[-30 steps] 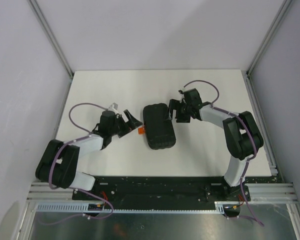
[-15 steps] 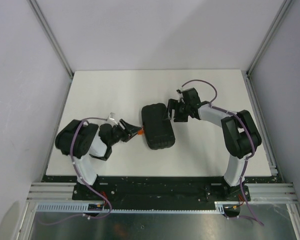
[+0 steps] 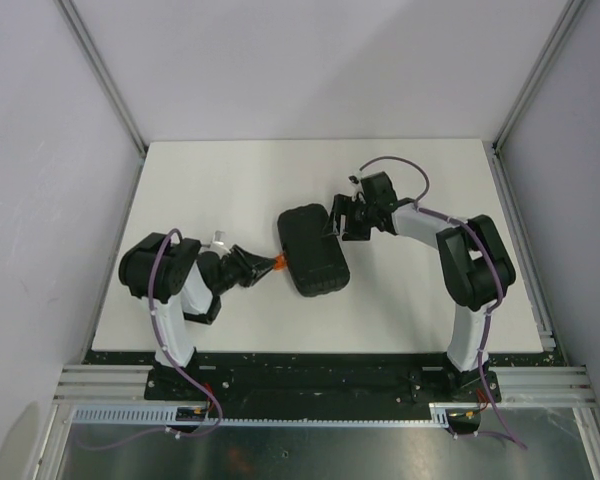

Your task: Pack the tool kit

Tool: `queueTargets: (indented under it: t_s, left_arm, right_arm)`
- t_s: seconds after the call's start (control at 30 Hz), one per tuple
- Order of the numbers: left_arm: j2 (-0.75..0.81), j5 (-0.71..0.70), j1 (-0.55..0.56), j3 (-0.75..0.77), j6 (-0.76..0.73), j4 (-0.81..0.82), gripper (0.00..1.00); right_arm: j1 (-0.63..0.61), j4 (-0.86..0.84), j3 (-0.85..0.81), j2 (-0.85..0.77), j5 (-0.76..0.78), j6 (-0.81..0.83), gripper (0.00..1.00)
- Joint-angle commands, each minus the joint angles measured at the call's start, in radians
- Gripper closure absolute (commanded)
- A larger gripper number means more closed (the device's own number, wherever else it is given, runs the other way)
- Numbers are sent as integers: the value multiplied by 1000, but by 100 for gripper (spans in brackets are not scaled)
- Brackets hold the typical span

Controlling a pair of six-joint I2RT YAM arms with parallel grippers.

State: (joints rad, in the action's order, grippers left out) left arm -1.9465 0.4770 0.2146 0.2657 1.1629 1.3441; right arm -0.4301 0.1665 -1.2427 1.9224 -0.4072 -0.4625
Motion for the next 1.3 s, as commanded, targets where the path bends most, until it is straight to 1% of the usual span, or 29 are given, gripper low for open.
queueTargets:
  t_s: [0.0, 0.23, 0.4, 0.57, 0.67, 0.8, 0.83, 0.9, 0.93, 1.03, 1.13, 1.2, 1.27]
  left_arm:
    - [67, 104, 4, 49, 25, 200, 67]
    - [138, 125, 3, 73, 48, 202, 71]
    - [153, 126, 6, 79, 52, 203, 74]
    - [86, 122, 22, 102, 47, 203, 75]
    - [41, 110, 28, 105, 45, 210, 78]
    - [52, 82, 28, 86, 23, 214, 82]
    - [72, 70, 28, 75, 15, 214, 80]
    - [118, 46, 25, 47, -6, 199, 66]
    - [143, 34, 21, 33, -15, 179, 62]
    - [197, 0, 9, -23, -42, 115, 52]
    - [239, -57, -8, -83, -53, 35, 50]
    - [259, -96, -15, -107, -58, -24, 52]
    - [261, -122, -17, -116, -61, -68, 58]
  right_arm:
    - [-21, 29, -18, 71, 84, 7, 26]
    - [-28, 31, -29, 89, 79, 3, 27]
    - [-33, 40, -33, 99, 81, 6, 28]
    - [-33, 54, -32, 106, 79, 17, 29]
    - [-33, 61, -31, 111, 76, 24, 29]
    - [-32, 71, -31, 116, 77, 35, 30]
    - [-31, 72, -31, 117, 79, 35, 30]
    - [-25, 70, -31, 116, 77, 35, 30]
    - [-23, 68, -31, 116, 76, 34, 30]
    - [-17, 61, -32, 116, 73, 31, 30]
    - [-12, 63, -31, 116, 73, 29, 30]
    - [-11, 65, -31, 117, 73, 29, 31]
    - [-10, 68, -31, 120, 75, 29, 31]
